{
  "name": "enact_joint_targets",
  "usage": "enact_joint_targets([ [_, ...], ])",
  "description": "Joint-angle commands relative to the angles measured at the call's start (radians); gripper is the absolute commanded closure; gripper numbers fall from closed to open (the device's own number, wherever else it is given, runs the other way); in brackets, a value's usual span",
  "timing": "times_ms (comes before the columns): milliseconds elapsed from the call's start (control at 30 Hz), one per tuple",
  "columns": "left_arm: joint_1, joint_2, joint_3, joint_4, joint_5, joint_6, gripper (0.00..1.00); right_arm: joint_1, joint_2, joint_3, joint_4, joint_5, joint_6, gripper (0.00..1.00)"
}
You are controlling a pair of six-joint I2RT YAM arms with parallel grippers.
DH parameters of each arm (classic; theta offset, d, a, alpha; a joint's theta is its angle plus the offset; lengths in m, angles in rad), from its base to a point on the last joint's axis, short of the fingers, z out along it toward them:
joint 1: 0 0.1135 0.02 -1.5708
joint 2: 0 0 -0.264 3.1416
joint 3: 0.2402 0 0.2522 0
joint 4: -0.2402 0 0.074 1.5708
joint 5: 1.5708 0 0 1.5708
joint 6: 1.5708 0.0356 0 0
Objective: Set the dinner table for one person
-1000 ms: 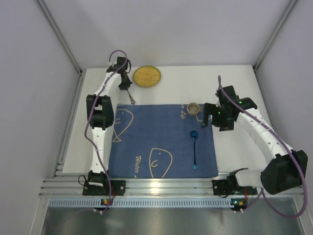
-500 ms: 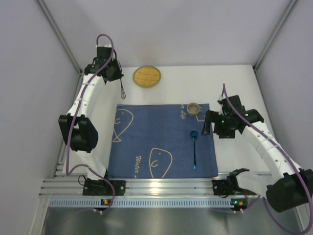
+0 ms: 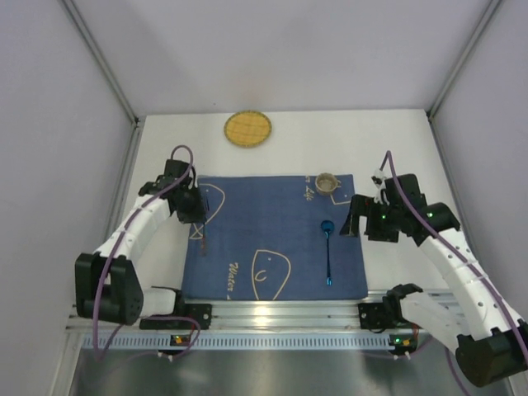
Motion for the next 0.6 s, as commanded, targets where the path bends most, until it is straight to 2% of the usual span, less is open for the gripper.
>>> enact_joint_targets([
  [0, -0.014, -0.128, -0.081, 0.056, 0.039, -0.033, 1.0, 0.007, -0.073, -0.025, -0.022, -0.024, -0.003, 0.05],
  [100, -0.082, -0.171, -0.071, 0.042, 0.007, -0.058, 1.0, 0.008, -0.119, -0.056, -0.046, -0.037, 0.008, 0.05],
  [233, -0.097, -0.155, -0.077, 0.014, -0.013, -0.117, 1.0, 0.007, -0.173, -0.096, -0.057, -0.058, 0.031, 0.05],
  [367, -0.129, -0.092, -0.091, -0.007, -0.062, -0.142, 1.0, 0.007, -0.213, -0.108, -0.075, -0.069, 0.045, 0.05],
  [567, -0.137, 0.074, -0.074, -0.03, -0.022, -0.122, 1.0, 0.007, -0.239, -0.114, -0.097, -0.066, 0.04, 0.05],
])
